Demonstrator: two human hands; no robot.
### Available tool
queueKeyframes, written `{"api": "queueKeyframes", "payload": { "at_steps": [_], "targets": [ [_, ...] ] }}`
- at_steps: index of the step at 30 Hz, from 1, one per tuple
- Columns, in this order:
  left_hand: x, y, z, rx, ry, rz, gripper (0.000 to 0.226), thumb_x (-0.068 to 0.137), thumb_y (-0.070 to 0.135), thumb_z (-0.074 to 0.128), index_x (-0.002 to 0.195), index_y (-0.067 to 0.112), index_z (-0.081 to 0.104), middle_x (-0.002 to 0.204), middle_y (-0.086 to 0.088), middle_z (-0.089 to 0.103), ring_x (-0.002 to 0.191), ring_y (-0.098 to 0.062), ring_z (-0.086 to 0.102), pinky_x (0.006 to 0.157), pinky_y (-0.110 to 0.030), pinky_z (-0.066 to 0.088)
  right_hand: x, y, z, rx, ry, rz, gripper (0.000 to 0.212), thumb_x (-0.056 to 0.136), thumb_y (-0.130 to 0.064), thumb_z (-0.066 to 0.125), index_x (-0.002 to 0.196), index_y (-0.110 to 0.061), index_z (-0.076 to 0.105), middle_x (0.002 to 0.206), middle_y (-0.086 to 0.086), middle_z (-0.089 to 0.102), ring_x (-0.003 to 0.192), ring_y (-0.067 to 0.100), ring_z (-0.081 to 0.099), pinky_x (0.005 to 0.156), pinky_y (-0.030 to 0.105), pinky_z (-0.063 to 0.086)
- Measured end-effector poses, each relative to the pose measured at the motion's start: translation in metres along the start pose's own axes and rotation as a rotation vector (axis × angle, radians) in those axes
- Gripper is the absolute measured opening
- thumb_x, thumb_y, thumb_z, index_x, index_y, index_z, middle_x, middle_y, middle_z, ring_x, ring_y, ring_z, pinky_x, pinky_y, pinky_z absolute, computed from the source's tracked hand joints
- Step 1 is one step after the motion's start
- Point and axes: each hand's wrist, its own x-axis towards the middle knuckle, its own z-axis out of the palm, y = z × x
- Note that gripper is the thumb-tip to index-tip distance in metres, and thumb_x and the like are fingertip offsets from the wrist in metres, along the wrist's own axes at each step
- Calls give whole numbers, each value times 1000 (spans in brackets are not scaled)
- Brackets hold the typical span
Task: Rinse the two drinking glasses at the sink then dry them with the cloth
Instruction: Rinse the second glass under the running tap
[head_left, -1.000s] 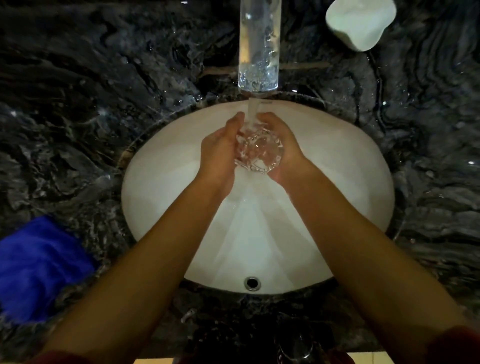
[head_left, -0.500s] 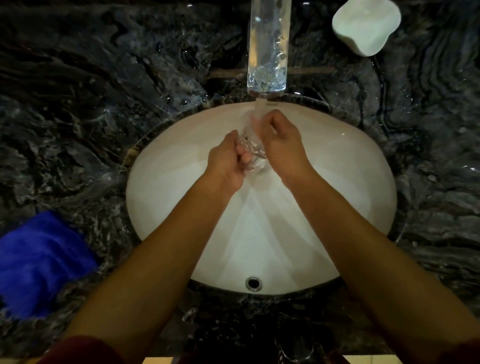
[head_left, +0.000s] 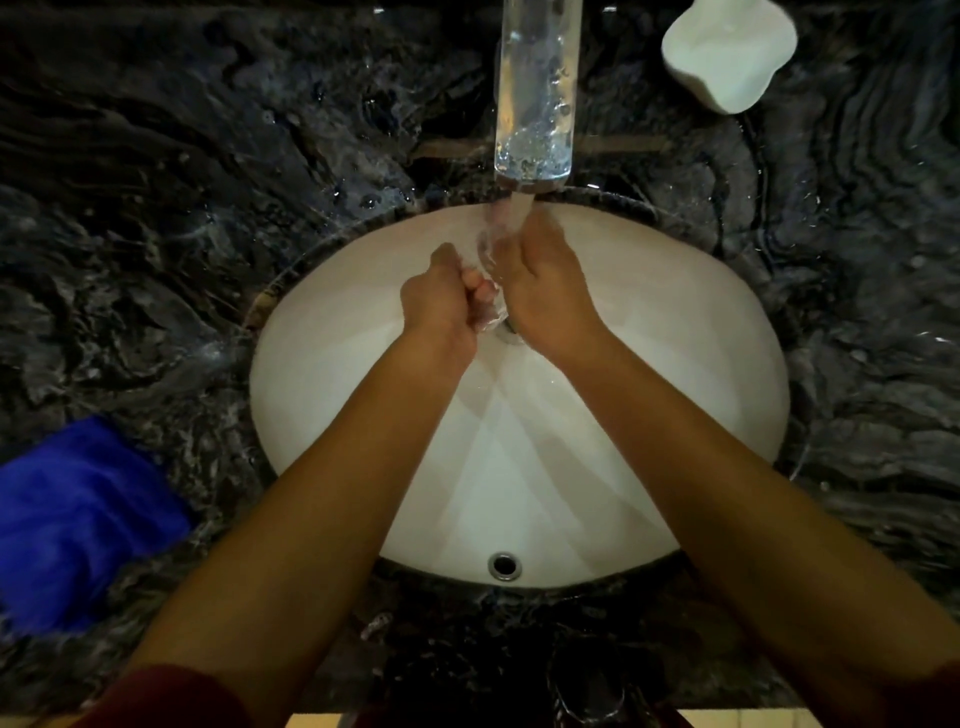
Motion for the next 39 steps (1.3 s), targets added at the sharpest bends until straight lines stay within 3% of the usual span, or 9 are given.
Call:
{"api": "queueKeyframes", "payload": {
  "at_steps": [6,9,13,17,20,24,31,35,39],
  "targets": [
    [-3,0,-1,66,-116,-22,29,102,23,59,75,14,67,62,-3,52,48,-16,46,49,-27,35,28,-1,-17,271,-74,216,31,100,-28,53,83,-20,78,89,1,78,92,23,73,93,44,56],
    [-3,-6,4,96,-27,-20,40,107,20,49,67,13,55,50,-1,49,38,-14,43,39,-21,34,10,0,-4,-178,29,153,43,108,-41,39,107,-14,72,105,6,74,100,25,66,77,33,43],
    [-4,-9,0,160,15,55,30,103,18,54,78,5,65,71,-9,65,66,-24,63,63,-34,54,-18,-8,12,-310,96,95,42,103,-37,44,134,-12,57,130,8,60,115,28,56,82,35,44],
    [-15,-3,-5,292,-123,88,39,105,15,45,67,11,56,54,-5,49,44,-18,45,43,-22,34,-5,-17,-2,-126,119,278,38,100,-39,42,98,-15,72,93,2,69,89,25,64,71,34,43],
    [-15,4,-8,286,-105,93,41,103,20,53,63,15,59,55,-4,59,54,-21,59,58,-31,49,8,-24,-10,10,75,351,36,92,-41,50,86,-16,74,87,2,74,86,25,66,76,38,51],
    [-20,5,-17,223,-87,55,17,97,24,60,85,12,62,99,-17,56,93,-32,50,81,-48,38,16,-14,-9,184,3,448,29,96,-36,54,85,-18,74,87,-1,76,81,18,69,75,32,48],
    [-22,1,-14,31,-3,-15,42,110,24,43,68,16,47,45,0,51,32,-13,42,40,-21,31,-22,-1,17,166,125,252,33,105,-42,45,114,-15,63,101,0,67,90,13,62,75,29,46],
    [-23,3,-12,150,-39,137,39,109,29,47,81,7,62,59,-5,66,45,-14,60,48,-23,47,-31,0,16,138,171,151,57,95,-60,54,137,-22,53,127,-2,60,109,11,58,87,26,49],
    [-24,8,-13,261,-137,170,38,108,31,50,98,0,70,80,-14,76,69,-25,73,67,-38,62,-7,5,5,234,57,414,41,94,-58,58,116,-23,60,107,0,72,91,21,73,70,39,63]
  ]
}}
